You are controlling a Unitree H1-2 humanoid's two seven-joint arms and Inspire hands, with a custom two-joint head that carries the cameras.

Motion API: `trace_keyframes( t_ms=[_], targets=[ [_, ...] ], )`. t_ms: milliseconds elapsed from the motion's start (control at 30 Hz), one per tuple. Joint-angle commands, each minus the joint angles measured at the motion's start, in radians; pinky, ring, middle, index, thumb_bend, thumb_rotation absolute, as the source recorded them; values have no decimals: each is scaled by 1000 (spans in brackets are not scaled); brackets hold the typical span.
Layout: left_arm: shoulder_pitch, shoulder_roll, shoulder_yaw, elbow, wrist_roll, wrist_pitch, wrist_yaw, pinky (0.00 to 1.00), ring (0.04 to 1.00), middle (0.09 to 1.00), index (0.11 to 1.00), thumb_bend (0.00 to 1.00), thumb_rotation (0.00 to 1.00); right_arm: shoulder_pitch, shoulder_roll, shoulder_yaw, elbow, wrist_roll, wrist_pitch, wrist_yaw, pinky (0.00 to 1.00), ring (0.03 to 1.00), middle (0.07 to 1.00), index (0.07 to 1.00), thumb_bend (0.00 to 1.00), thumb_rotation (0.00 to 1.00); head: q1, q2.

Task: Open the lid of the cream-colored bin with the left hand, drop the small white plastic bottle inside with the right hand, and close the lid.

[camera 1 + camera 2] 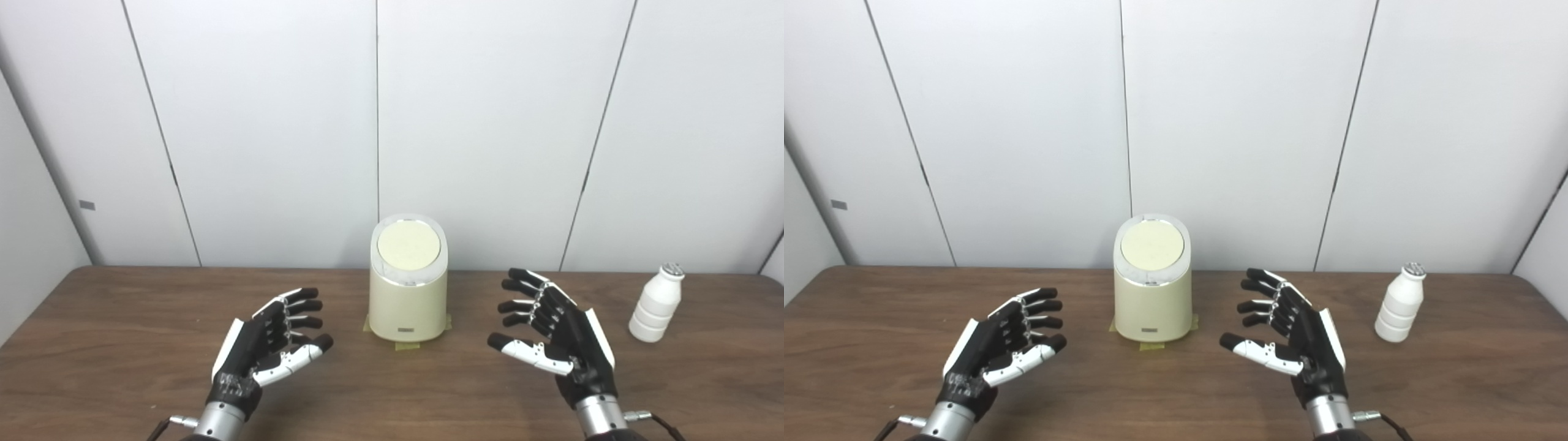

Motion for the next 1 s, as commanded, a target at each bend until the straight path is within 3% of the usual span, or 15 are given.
trace_keyframes(
  t_ms=[0, 467, 633, 700, 767, 967],
  targets=[
    [-44, 7, -2, -20, -1, -34, 0, 541, 683, 754, 792, 727, 184, -31, -5, -4, -20, 1, -22, 2, 519, 599, 734, 741, 838, 172, -1, 1],
    [-47, 0, -3, -5, -7, -43, 2, 543, 685, 752, 790, 723, 171, -30, -8, -4, -15, 4, -25, 4, 526, 611, 730, 739, 831, 156, 2, -5],
    [-53, -36, 1, -13, -25, -32, 20, 557, 709, 766, 815, 760, 203, -34, -13, -4, -7, -5, -28, 2, 519, 605, 730, 737, 828, 166, -1, -8],
    [-62, -48, -6, -18, 4, -34, 39, 587, 728, 780, 832, 773, 226, -37, -15, -6, 0, -2, -28, 2, 517, 603, 729, 736, 833, 174, 3, -12],
    [-83, -55, -16, -23, 40, -32, 56, 690, 777, 814, 874, 788, 272, -39, -14, -8, 6, 9, -31, 5, 520, 601, 724, 731, 839, 166, 3, -16],
    [-194, -61, -28, -8, 124, 13, 99, 777, 846, 870, 912, 811, 320, -37, -18, -4, 7, -3, -37, 2, 533, 605, 725, 732, 835, 169, 3, -22]
  ],
)
